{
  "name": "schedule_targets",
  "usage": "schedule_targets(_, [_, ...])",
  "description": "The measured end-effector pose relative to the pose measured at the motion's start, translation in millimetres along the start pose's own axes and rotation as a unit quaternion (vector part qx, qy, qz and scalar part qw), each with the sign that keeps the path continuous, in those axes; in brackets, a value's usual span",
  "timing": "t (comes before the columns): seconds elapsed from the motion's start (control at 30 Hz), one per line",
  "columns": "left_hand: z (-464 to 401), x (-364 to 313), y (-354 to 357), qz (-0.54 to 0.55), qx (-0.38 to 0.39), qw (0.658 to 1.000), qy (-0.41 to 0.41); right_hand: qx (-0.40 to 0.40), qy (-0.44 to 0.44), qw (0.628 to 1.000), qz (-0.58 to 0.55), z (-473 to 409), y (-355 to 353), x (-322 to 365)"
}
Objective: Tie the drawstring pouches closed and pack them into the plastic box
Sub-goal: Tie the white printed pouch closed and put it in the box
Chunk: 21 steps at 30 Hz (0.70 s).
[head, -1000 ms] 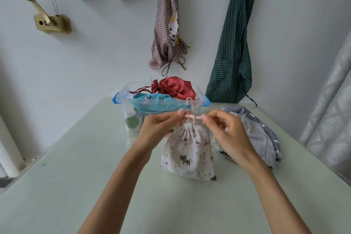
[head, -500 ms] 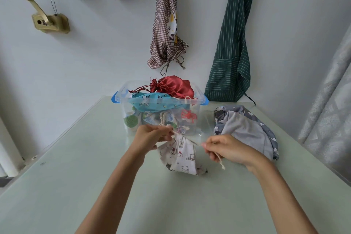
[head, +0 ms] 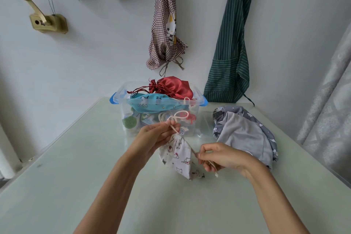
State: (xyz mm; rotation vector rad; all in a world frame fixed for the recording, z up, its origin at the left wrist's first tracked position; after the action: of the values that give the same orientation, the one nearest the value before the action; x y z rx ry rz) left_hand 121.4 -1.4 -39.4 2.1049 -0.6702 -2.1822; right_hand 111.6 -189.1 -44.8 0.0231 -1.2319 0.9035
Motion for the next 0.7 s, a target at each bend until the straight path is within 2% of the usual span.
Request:
schedule_targets(0.17, [1,-3,12,0.088,0.024,0.996,-0.025,0.001,0.011,1.0,-0.023,-1,4,-2])
schedule_targets(0.23, [2,-3,15,0.073,0.044,0.996,-0.041,0.007,0.014,1.0,-0.007,1,5,-1])
schedule_targets(0.3, [2,-3,13,-0.038,0.049,0.997,-0.052,0.012,0.006,1.0,0.005,7,2,2])
schedule_targets(0.4, [4,-5,12,-0.199,0.061,0.975,-0.083,-0.024,-0.03,0.999,-0.015,22,-11,10])
schedule_targets(0.47, [7,-5,16,-0.276,0.094,0.95,-0.113,-0.055,-0.056,0.997,-0.019,30,-18,15])
schedule_targets(0.53, [9,-3,25,-0.366,0.13,0.912,-0.133,-0.085,-0.072,0.994,-0.021,32,-22,18])
schedule_targets(0.6, [11,0,36,-0.414,0.168,0.882,-0.146,-0.101,-0.079,0.991,-0.027,30,-22,20])
schedule_targets(0.7, [13,5,50,-0.408,0.221,0.87,-0.164,-0.128,-0.074,0.988,-0.046,24,-18,24])
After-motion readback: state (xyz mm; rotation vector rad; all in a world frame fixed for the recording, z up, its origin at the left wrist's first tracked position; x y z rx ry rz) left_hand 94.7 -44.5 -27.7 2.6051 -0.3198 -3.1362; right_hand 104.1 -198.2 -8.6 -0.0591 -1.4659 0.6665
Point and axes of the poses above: each hand's wrist, its own z-axis away from the middle knuckle, its own y-axis out of the palm, x = y × z, the point moved 3 cm from there along -z, towards the middle knuckle, and after that the axes turned 10 degrees about x, right-handed, at the moved point
